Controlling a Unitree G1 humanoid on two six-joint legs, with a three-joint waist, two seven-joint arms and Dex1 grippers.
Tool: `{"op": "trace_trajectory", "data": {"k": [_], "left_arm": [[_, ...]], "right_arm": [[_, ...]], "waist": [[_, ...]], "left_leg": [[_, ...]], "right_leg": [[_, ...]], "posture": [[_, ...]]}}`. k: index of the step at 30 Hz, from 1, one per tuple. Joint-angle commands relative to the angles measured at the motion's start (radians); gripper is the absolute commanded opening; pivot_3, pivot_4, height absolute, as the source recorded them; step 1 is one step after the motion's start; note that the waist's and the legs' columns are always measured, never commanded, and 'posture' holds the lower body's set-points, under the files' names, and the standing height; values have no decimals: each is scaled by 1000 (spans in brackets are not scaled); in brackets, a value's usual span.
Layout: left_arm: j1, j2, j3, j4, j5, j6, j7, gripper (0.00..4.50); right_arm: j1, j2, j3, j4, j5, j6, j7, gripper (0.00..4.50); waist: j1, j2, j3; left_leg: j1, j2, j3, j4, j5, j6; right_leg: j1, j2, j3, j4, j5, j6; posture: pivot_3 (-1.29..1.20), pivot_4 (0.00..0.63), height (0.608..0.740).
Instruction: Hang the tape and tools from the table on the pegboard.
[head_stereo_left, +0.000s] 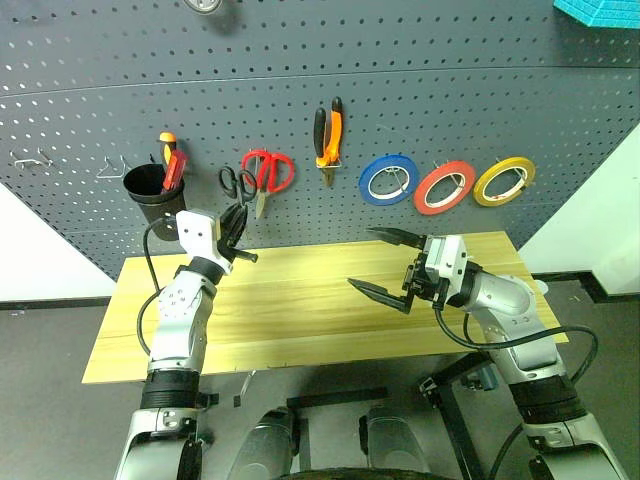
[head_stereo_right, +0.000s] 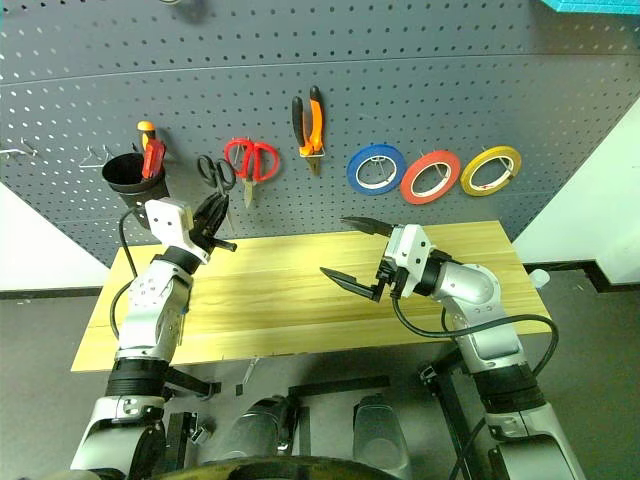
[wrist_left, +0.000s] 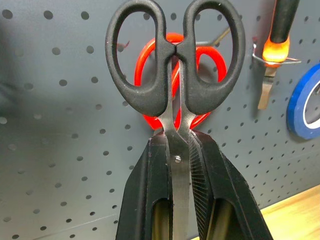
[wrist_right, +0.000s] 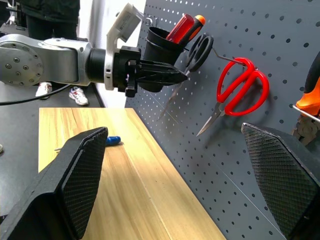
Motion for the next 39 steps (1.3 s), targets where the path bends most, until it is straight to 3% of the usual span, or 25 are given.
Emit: {"op": "trace_trajectory", "data": {"k": [1,17,30,39], "left_arm": [[-41,4,-15,17,20,-26,1,175],[-74,-12,-20,52,-1,-52,-24,175],[8,-5,39,-50,-102,-62,-53,175],[-15,2,6,-20,-51,-53,-42,175]], "right_arm": [[3,1,-23,-25,2,-15,-9,4500],[11,0,-20,-28,-7,-18,-13,4500],[16,-4,-17,-23,-13,-23,-9,4500],[6,2,-15,-14,-17,-26,-2,4500]], "waist": [[0,0,-1],[-2,0,-3],[-1,0,-3],[-1,0,-4]], "left_leg": [[0,0,0,0,0,0],[0,0,0,0,0,0],[0,0,0,0,0,0],[0,0,0,1,0,0]], "right_leg": [[0,0,0,0,0,0],[1,0,0,0,0,0],[0,0,0,1,0,0],[0,0,0,1,0,0]], "posture": [[-132,64,740],[-136,63,740],[-130,61,740],[-126,57,740]]}}
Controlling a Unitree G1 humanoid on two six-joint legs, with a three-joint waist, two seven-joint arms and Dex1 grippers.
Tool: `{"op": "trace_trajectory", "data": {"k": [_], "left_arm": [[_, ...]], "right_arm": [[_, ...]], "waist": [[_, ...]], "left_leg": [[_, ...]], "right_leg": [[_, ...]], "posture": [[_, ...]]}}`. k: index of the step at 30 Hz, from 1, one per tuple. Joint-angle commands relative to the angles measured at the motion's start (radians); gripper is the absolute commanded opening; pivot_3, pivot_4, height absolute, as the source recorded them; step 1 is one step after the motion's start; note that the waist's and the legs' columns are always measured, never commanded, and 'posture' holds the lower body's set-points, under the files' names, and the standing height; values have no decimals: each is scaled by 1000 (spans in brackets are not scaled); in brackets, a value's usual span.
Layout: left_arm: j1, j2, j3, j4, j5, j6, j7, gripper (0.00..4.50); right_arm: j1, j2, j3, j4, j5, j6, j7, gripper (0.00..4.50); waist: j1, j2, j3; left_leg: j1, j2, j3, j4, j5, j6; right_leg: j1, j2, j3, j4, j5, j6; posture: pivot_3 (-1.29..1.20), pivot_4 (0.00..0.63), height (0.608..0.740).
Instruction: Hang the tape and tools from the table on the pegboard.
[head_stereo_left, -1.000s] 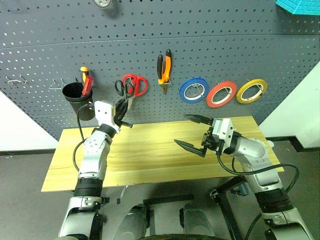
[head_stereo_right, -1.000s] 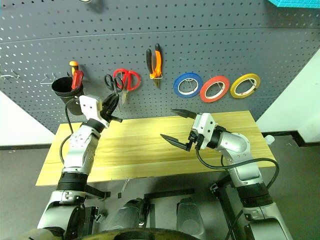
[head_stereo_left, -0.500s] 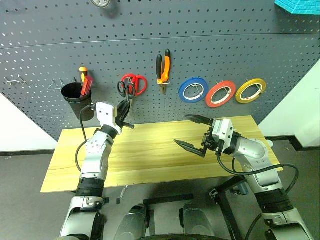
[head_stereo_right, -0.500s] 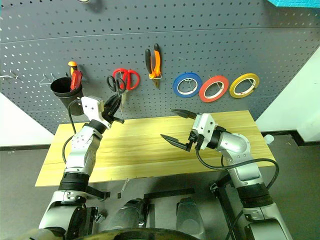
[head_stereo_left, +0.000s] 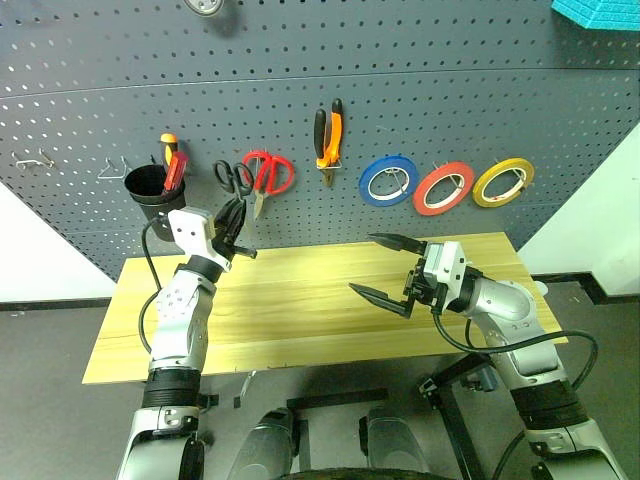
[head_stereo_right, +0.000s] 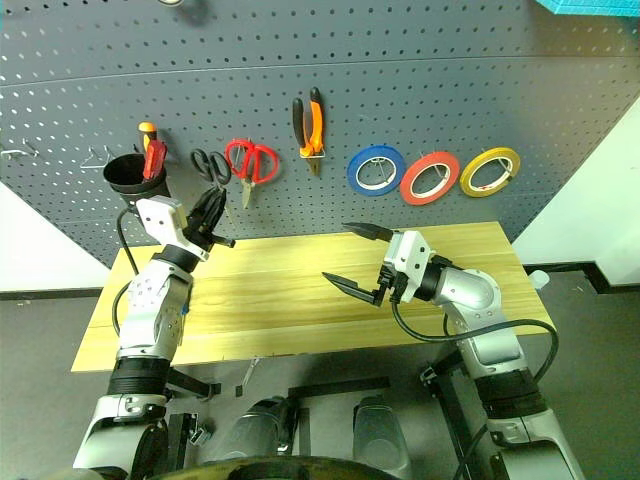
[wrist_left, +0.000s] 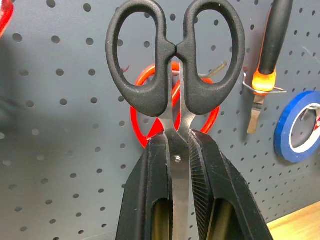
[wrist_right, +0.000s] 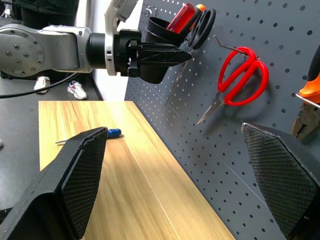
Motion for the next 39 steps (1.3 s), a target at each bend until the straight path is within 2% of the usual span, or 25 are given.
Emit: {"op": "trace_trajectory", "data": {"k": [1,11,20,27,30,33,36,39], "left_arm": [[-33,12,-14,-4,32,-10,7,175],[-103,26,-45,122,124,20,45,175],[-85,39,-43,139,152,65,89,3043],[-6,90,-7,93,143,143,103,3043],[37,131,1,121,160,267,128,3043],[57,162,0,167,193,402,179,3579],[24,154,7,212,200,569,249,4470],[-39,144,41,278,175,720,300,4470]], "right_arm": [[-18,5,-16,-14,5,-25,2,4500],[-5,4,-20,-24,3,-24,-5,4500],[17,2,-27,-59,41,-6,7,4500],[41,-6,-38,-146,162,130,19,4500],[50,-9,-34,-163,158,144,17,4500],[58,-16,-18,-147,114,136,16,4500],[69,-27,2,-105,40,98,18,4500],[86,-28,14,-82,-1,71,20,4500]], "waist": [[0,0,0],[-1,0,-1],[-2,0,-1],[-2,0,-1],[-1,0,-1],[0,0,-1],[4,0,0],[11,0,0]], "left_leg": [[0,0,0,0,0,0],[0,0,0,0,0,0],[0,0,0,0,0,0],[0,1,0,-1,0,0],[0,1,0,-1,0,0],[0,1,-1,0,0,0],[0,1,-1,0,0,0],[0,1,-1,0,0,0]], "right_leg": [[0,0,0,0,0,0],[1,0,0,0,0,0],[1,0,0,0,0,0],[0,0,0,0,0,0],[-3,0,0,0,0,0],[-3,0,0,1,0,0],[-3,0,0,1,0,0],[-3,0,0,1,0,0]], "posture": [[-130,56,740],[-141,56,740],[-140,70,740],[-140,81,740],[-138,88,740],[-138,88,740],[-121,108,740],[-121,115,740]]}}
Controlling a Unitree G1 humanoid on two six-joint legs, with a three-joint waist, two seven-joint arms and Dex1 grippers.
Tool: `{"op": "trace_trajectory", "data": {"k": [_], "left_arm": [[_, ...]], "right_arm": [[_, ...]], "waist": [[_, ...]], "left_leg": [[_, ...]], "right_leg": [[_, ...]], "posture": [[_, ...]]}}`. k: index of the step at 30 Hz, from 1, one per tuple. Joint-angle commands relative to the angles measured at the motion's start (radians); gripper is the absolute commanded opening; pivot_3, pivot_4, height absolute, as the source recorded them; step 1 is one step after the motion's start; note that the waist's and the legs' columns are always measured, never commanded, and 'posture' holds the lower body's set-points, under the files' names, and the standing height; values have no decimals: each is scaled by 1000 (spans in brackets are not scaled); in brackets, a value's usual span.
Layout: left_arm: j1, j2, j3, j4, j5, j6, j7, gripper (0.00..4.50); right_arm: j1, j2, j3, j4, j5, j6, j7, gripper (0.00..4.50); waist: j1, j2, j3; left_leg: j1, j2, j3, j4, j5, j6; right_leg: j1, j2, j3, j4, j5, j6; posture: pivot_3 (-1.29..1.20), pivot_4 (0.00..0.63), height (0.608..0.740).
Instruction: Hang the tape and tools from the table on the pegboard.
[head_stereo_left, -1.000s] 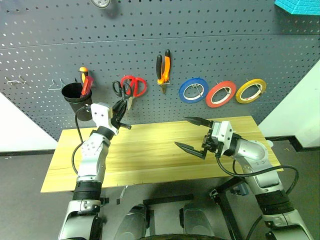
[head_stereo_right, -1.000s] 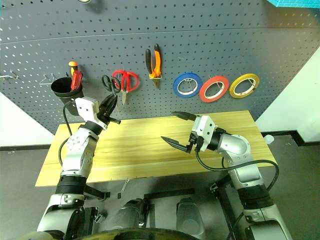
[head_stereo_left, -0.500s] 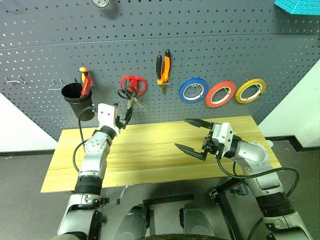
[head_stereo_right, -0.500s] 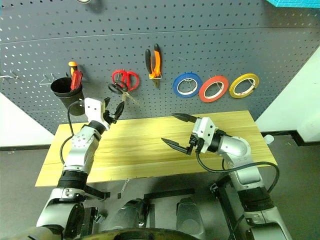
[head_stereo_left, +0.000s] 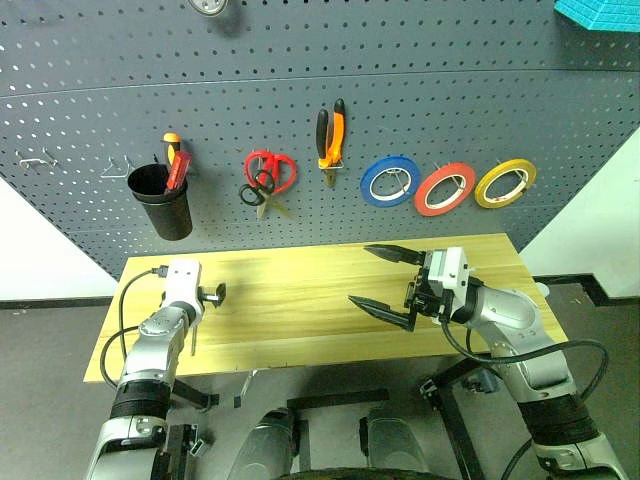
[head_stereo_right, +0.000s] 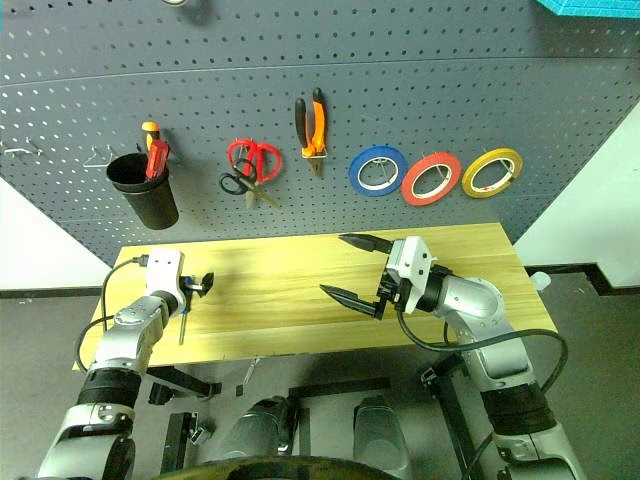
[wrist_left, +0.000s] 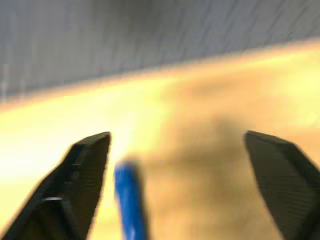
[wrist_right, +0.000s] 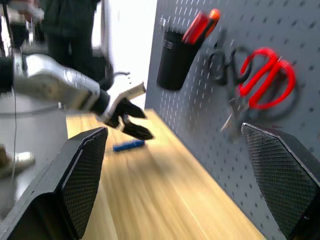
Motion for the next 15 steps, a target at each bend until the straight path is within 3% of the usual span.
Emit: {"op": "trace_trajectory", "data": {"k": [1,5,15], "left_arm": [[-89,-2,60,57,-25,160,64,4470],[-165,16,74,188,-22,222,80,4470],[-314,64,130,540,-50,178,71,4470]], "right_arm": [[18,-11,10,13,-44,-45,5,4500],[49,-13,5,15,-53,-60,6,4500],[124,-29,-12,-13,-66,-74,-23,4500]], "waist": [[1,0,0],[-2,-1,2],[-10,-3,9]], "left_leg": [[0,0,0,0,0,0],[0,0,0,0,0,0],[0,0,1,-1,-1,0]], "right_leg": [[0,0,0,0,0,0],[0,0,0,0,0,0],[-1,-1,0,0,0,0]], "posture": [[-121,120,740],[-126,135,740],[-160,159,740]]}}
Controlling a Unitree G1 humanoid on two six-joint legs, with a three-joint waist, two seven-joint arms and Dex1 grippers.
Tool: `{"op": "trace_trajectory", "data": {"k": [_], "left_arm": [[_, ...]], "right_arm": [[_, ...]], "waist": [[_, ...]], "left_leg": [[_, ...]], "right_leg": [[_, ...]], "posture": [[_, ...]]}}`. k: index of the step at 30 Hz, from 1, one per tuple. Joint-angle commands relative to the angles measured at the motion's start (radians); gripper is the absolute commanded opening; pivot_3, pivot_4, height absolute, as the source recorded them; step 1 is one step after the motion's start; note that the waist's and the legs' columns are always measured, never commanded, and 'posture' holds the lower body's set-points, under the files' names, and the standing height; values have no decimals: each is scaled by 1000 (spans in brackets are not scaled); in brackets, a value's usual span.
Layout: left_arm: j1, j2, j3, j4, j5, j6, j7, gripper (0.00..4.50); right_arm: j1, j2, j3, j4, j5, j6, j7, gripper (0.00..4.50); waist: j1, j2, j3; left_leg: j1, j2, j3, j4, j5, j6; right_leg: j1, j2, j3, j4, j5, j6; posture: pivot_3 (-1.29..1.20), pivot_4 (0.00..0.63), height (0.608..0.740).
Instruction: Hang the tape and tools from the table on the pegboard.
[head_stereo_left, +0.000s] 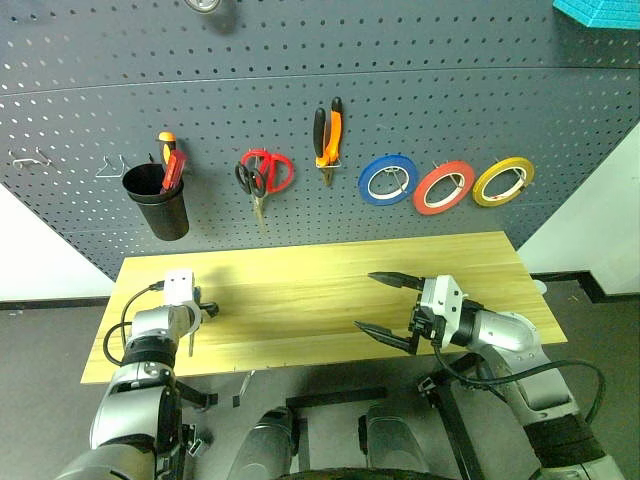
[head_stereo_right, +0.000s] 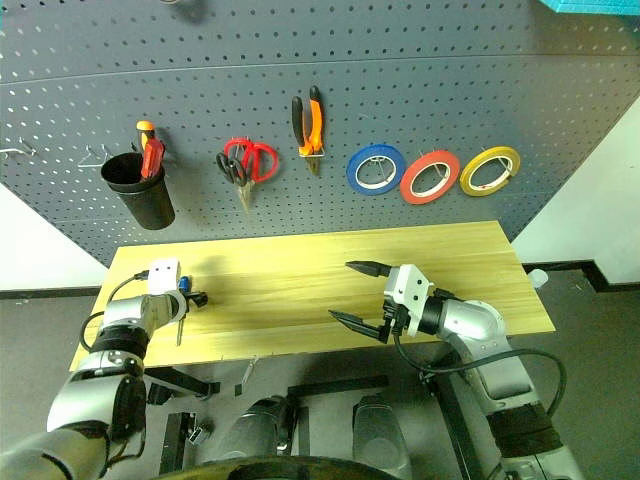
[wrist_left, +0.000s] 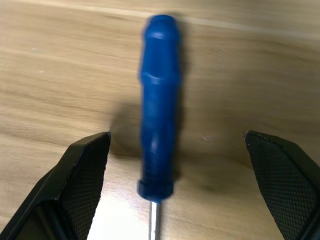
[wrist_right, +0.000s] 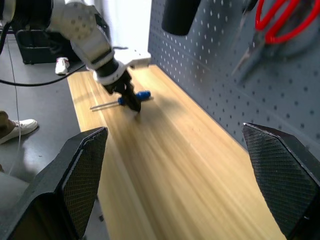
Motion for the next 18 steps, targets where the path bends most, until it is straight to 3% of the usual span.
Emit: {"op": "trace_trajectory", "data": {"k": [1,3,13,18], "left_arm": [[-25,26,18,83,-4,-51,-10,4296],[-33,30,27,109,-13,-75,-21,3876],[-11,36,52,94,-43,-97,-23,532],[80,48,49,-88,-63,-50,-60,514]], "right_arm": [[12,-12,-27,-44,-2,-19,-16,4500],[18,-14,-28,-48,-4,-19,-21,4500],[-8,-12,-28,-30,-11,-26,-29,4500],[-25,-12,-41,-33,43,-1,-2,4500]], "waist": [[0,0,0],[0,0,0],[1,1,1],[-2,1,1]], "left_leg": [[0,0,0,0,0,0],[0,0,0,0,0,0],[0,0,0,-1,-1,-1],[0,1,-1,-2,-1,-1]], "right_leg": [[0,0,0,0,0,0],[0,0,0,0,0,0],[0,0,0,-1,0,0],[-1,-1,1,-2,0,0]], "posture": [[-163,159,740],[-164,159,740],[-161,145,740],[-150,139,740]]}}
